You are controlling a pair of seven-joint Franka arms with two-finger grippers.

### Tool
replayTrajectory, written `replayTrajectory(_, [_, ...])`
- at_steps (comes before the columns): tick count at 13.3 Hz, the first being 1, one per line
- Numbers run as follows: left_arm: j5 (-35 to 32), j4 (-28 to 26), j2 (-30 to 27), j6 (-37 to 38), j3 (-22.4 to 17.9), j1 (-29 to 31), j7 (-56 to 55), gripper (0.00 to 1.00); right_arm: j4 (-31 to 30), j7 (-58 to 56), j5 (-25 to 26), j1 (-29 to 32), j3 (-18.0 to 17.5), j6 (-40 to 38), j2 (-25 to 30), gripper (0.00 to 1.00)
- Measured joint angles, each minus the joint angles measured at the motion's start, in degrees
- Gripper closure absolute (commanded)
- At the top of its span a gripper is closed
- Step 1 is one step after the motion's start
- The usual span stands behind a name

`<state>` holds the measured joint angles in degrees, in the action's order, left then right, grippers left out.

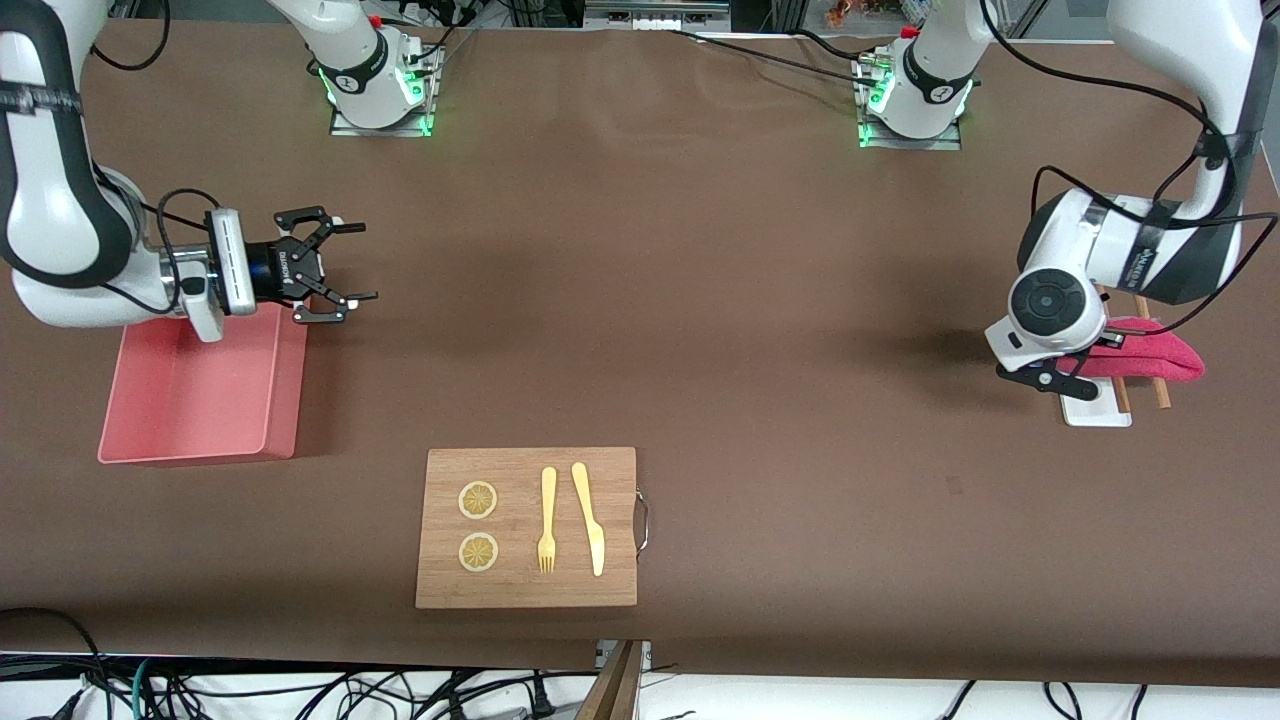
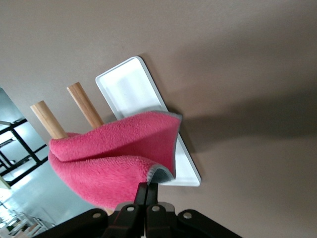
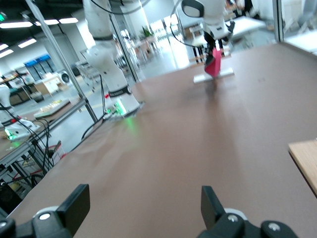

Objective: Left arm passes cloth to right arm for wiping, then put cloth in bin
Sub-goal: 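Grasp the pink cloth with the left gripper and lift it off the holder, then carry the cloth toward the right gripper and grasp its hanging end with the right gripper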

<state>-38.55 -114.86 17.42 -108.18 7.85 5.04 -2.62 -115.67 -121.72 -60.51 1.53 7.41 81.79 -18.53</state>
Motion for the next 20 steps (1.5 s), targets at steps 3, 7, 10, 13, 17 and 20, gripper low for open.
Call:
replayTrajectory(3, [9.88, 7.51, -0.56, 10.35, 2.52, -0.33, 2.77, 1.0, -0.82, -3.75, -2.78, -0.01, -0.1, -3.15, -3.42, 0.01])
replayTrajectory(7, [22.83, 18.9, -1.17, 21.72, 5.81, -1.07, 3.15, 1.0, -1.02, -5.06, -5.48, -0.04, -1.92, -4.66, -4.4, 0.01])
replayTrajectory(10, [36.32, 25.7, -1.28, 25.1, 6.58, -1.16, 2.45, 1.0, -1.05, -5.76, -9.66, -0.12, -5.45, -4.65, -4.42, 0.01])
replayTrajectory(13, [50.93, 29.79, -1.28, 25.94, 7.96, -1.16, -5.58, 1.0, -1.14, -5.85, -15.77, -0.24, -8.66, -4.51, -4.78, 0.01])
replayTrajectory(17, [62.38, 32.07, -1.23, 23.11, 15.7, -1.29, -23.45, 1.0, -1.15, -6.12, -23.07, -0.77, -12.0, -2.54, -5.9, 0.0])
replayTrajectory(20, [66.88, 32.27, -1.17, 15.4, 20.15, -1.46, -36.12, 1.0, -0.99, -7.98, -30.15, -3.43, -13.08, -0.7, -7.21, 0.0])
